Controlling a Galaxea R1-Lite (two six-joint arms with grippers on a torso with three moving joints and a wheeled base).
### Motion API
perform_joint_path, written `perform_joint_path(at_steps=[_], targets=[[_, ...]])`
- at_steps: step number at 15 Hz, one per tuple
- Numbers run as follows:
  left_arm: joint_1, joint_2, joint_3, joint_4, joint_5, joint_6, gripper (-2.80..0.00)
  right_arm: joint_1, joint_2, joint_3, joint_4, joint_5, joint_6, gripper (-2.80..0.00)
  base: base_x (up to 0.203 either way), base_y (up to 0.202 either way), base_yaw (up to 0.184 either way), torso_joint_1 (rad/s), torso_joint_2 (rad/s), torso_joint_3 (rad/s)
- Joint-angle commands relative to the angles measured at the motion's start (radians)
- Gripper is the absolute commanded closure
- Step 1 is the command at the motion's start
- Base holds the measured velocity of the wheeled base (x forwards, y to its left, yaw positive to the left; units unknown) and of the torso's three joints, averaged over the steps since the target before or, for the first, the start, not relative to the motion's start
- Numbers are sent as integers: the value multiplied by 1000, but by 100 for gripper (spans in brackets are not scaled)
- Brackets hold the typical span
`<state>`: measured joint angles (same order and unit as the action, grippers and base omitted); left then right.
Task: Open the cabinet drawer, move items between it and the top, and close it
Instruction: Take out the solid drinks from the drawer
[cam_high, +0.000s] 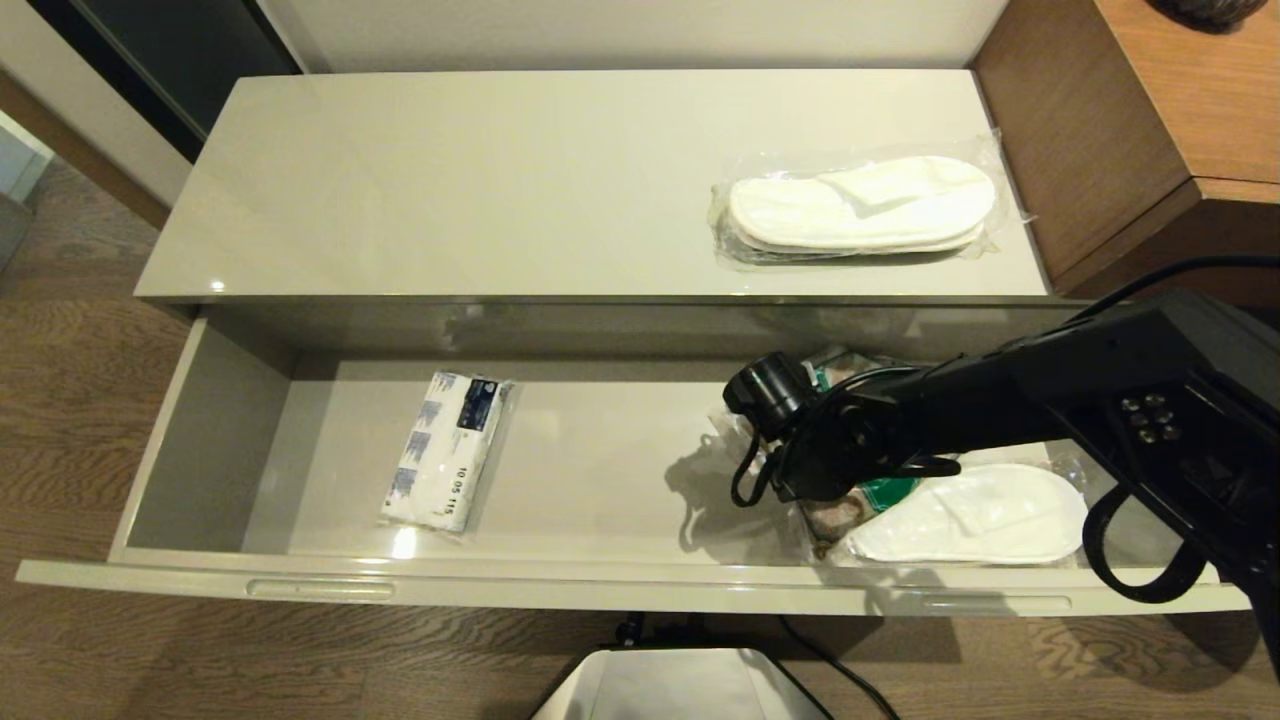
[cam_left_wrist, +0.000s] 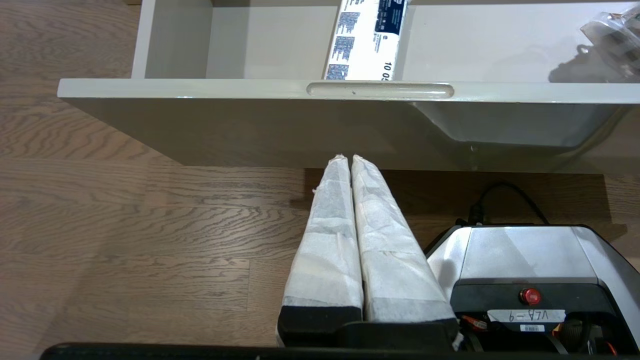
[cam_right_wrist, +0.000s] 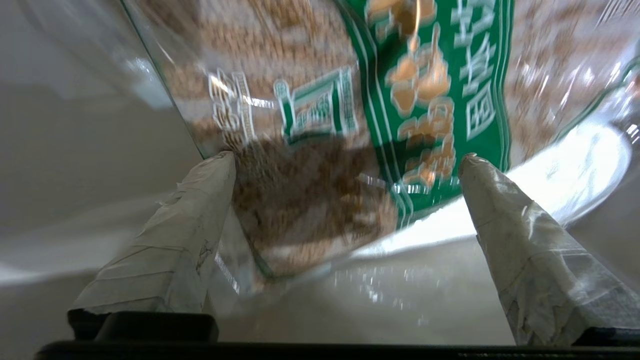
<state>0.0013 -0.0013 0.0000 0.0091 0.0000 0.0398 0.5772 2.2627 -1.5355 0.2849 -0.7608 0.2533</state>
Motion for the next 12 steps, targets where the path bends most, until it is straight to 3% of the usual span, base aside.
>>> perform_joint_path(at_steps=[1,4,7,12], targets=[[0,1,0,0,0,0,0,-5,27,1,-95,-53,-69,-280,0,0,0,0,0,0],[0,1,0,0,0,0,0,-19,24,5,-150,-71,-113,-280,0,0,0,0,0,0],[2,1,0,0,0,0,0,-56,27,0,-153,-139,-133,-280,0,0,0,0,0,0],[0,1,0,0,0,0,0,-36,35,26,-152,-134,-129,-280,0,0,0,0,0,0]])
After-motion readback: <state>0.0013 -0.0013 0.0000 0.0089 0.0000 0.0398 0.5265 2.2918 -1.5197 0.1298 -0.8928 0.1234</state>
